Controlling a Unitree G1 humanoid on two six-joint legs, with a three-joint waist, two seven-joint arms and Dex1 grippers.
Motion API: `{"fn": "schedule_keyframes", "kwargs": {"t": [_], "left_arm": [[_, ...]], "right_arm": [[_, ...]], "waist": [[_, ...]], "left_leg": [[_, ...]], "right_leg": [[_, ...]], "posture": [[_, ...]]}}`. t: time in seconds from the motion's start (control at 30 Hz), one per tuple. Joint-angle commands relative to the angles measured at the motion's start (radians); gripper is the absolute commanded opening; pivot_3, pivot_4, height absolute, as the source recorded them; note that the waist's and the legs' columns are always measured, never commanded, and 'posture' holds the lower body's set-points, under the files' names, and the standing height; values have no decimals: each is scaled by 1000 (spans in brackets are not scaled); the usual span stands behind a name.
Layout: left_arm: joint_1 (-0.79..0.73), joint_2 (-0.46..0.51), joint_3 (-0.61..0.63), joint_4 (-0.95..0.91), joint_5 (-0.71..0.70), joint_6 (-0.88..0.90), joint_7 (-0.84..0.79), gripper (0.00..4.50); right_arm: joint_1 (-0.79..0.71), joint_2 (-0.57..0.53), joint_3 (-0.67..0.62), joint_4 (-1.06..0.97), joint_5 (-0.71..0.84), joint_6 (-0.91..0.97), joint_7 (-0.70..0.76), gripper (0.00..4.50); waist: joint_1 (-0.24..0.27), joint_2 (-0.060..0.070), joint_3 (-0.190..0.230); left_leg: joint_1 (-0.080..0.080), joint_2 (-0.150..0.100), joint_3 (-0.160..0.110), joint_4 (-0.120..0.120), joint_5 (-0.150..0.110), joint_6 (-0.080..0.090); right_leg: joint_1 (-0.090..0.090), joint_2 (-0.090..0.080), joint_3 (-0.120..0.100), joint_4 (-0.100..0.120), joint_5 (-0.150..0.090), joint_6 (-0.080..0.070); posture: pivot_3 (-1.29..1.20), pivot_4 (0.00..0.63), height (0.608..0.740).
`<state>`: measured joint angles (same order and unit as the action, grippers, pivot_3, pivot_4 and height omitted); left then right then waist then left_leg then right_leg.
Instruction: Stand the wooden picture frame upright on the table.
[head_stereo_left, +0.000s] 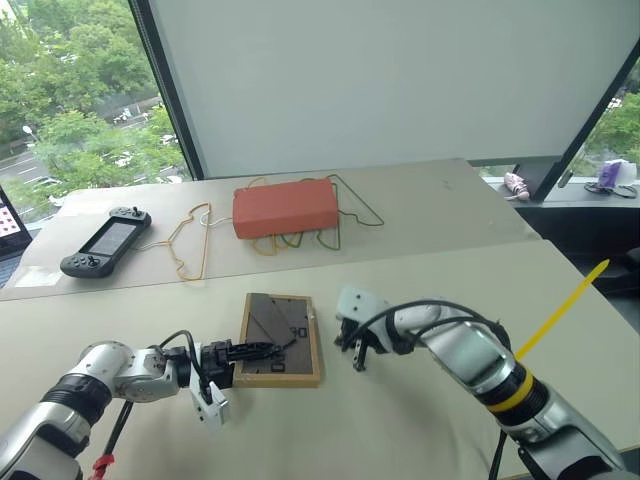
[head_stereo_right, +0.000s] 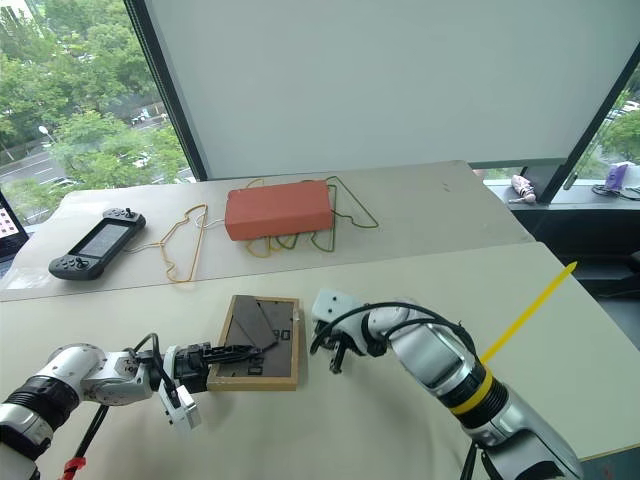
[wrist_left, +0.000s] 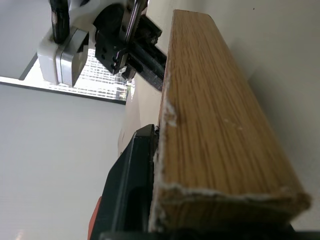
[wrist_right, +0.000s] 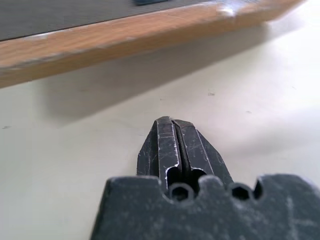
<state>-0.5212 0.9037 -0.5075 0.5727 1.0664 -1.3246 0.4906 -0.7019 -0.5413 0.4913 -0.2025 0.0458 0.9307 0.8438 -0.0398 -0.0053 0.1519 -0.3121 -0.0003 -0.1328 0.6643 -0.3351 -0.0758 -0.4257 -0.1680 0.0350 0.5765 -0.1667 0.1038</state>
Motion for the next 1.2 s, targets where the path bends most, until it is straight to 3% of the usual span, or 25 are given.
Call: {"fn": "schedule_keyframes", "kwargs": {"t": [0.03,0.1,0.23,0.37,0.5,0.87,1.07,1.2], "left_arm": [[25,-2,-32,11,33,-4,-37,875],[26,-4,-33,9,37,1,-36,875],[28,-12,-33,8,40,7,-35,875],[27,-21,-36,4,42,12,-34,875],[30,-29,-36,-2,39,15,-37,875],[53,-22,-21,-24,13,8,-61,875],[53,-25,-12,-26,7,8,-72,875],[53,-29,-9,-27,5,12,-75,875]], "right_arm": [[-84,17,-157,43,45,-53,-21,0],[-111,42,-205,75,77,-62,-19,583],[-149,201,-309,77,259,50,15,1804],[-158,287,-291,98,413,197,98,3184],[-193,325,-258,243,413,171,105,4437],[-306,391,-194,663,335,-4,187,4437],[-293,442,-195,572,436,121,275,4437],[-312,459,-293,575,483,155,237,4437]], "waist": [[0,0,0],[0,0,0],[-5,0,0],[0,0,0],[0,0,0],[-4,0,0],[-5,0,0],[-5,0,0]], "left_leg": [[0,0,0,0,0,0],[0,0,0,0,0,0],[0,0,0,0,0,0],[0,0,0,0,0,0],[1,0,-1,0,0,0],[1,0,-1,0,0,0],[0,0,-1,0,0,0],[0,0,-1,0,0,0]], "right_leg": [[0,0,0,0,0,0],[0,0,0,0,0,0],[0,0,0,0,0,0],[0,0,0,1,0,0],[0,0,0,1,0,0],[-1,0,0,2,0,0],[-2,0,0,2,0,0],[-2,0,0,2,0,0]], "posture": [[0,150,740],[0,150,740],[0,150,740],[0,150,740],[0,150,740],[0,150,740],[0,150,740],[0,150,740]]}}
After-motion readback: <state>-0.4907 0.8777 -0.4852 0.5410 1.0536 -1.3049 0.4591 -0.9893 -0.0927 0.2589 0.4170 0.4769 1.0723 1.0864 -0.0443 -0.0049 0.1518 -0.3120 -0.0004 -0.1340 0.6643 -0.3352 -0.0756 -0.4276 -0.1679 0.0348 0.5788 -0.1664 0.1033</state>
